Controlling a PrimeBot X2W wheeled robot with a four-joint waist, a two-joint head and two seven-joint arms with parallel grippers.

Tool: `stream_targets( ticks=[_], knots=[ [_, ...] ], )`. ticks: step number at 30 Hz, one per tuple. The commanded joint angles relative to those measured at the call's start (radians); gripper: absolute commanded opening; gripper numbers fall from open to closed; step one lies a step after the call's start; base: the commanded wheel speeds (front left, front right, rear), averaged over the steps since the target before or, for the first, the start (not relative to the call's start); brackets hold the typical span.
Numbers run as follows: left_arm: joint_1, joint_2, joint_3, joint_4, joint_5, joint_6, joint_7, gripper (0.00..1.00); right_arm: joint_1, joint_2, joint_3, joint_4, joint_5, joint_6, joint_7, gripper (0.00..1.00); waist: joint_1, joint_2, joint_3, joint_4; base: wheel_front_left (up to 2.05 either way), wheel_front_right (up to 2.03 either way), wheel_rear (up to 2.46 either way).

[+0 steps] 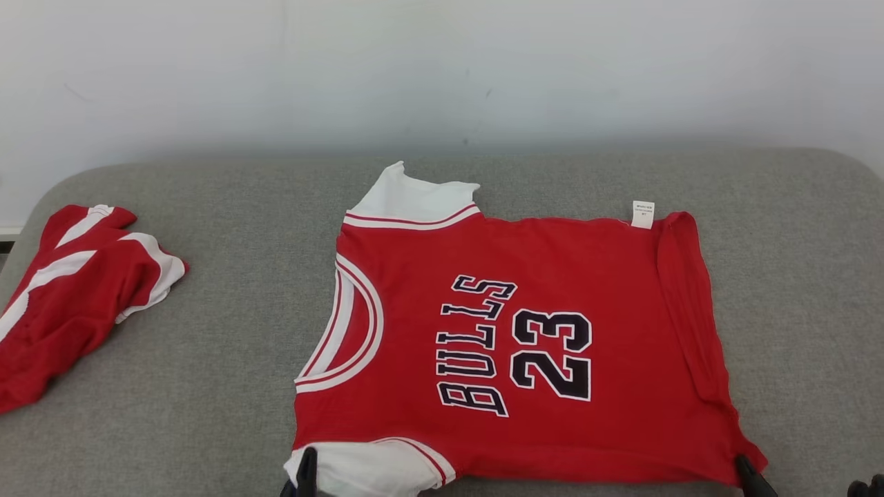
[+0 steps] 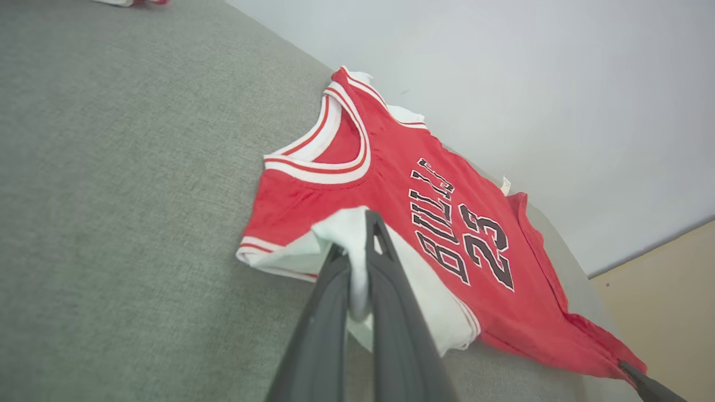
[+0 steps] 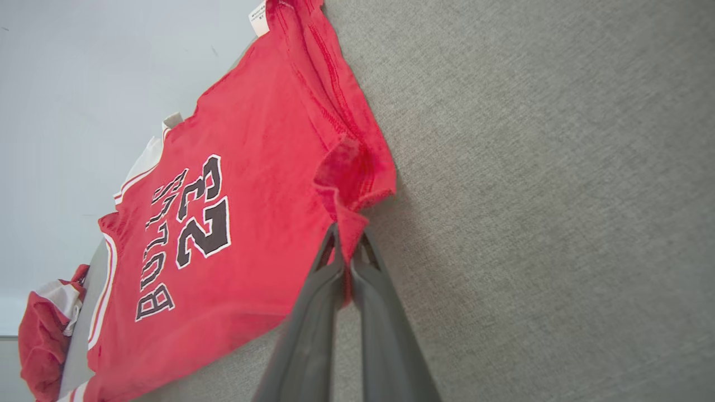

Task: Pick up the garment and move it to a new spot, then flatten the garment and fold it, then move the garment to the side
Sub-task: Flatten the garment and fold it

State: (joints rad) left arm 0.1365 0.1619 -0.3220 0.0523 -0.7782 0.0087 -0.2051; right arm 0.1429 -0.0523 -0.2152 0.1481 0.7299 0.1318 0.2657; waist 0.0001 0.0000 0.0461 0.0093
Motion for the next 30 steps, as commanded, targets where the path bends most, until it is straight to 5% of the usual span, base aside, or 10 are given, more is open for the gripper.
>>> stream_targets(
  ticks=[1,11,23,24,25,26,27,30],
  knots=[
    [-0.036,0.007,-0.007,0.002,0.018,-0.006,0.010,0.00,-0.020,0.002,0.006,0.006,0.028,-0.002,0.005,0.00,-0.0001,0.0000,0.013,-0.014,0.00,0.00,0.00],
    [-0.247,0.036,0.010,0.070,0.019,-0.018,0.072,0.00,-0.202,0.002,0.029,0.116,0.077,-0.002,0.043,0.00,-0.0001,0.0000,0.072,-0.055,0.00,0.00,0.00],
    [-0.505,0.046,0.013,0.325,0.023,-0.073,0.097,0.00,-0.451,0.002,0.024,0.295,0.021,-0.002,0.036,0.00,-0.0001,0.0000,0.112,-0.061,0.00,0.00,0.00],
    [-0.519,0.046,0.009,0.345,0.026,-0.080,0.096,0.00,-0.465,0.002,0.032,0.299,0.012,-0.002,0.034,0.02,-0.0001,0.0000,0.112,-0.060,0.00,0.00,0.00],
    [-0.536,0.044,0.007,0.359,0.026,-0.082,0.083,0.00,-0.478,0.002,0.033,0.302,0.009,-0.002,0.024,0.39,-0.0001,0.0000,0.112,-0.059,0.00,0.00,0.00],
    [-0.547,0.040,0.005,0.377,0.027,-0.090,0.074,0.57,-0.484,0.002,0.033,0.306,0.004,-0.002,0.016,1.00,-0.0001,0.0000,0.111,-0.058,0.00,0.00,0.00],
    [-0.553,0.037,0.004,0.392,0.027,-0.094,0.062,1.00,-0.485,0.002,0.035,0.307,-0.006,-0.002,0.008,1.00,-0.0001,0.0000,0.109,-0.058,0.00,0.00,0.00],
    [-0.563,0.039,0.001,0.427,0.033,-0.105,0.028,1.00,-0.477,-0.003,0.048,0.295,-0.055,-0.002,-0.013,1.00,-0.0001,0.0000,0.105,-0.056,0.00,0.00,0.00]
  ],
)
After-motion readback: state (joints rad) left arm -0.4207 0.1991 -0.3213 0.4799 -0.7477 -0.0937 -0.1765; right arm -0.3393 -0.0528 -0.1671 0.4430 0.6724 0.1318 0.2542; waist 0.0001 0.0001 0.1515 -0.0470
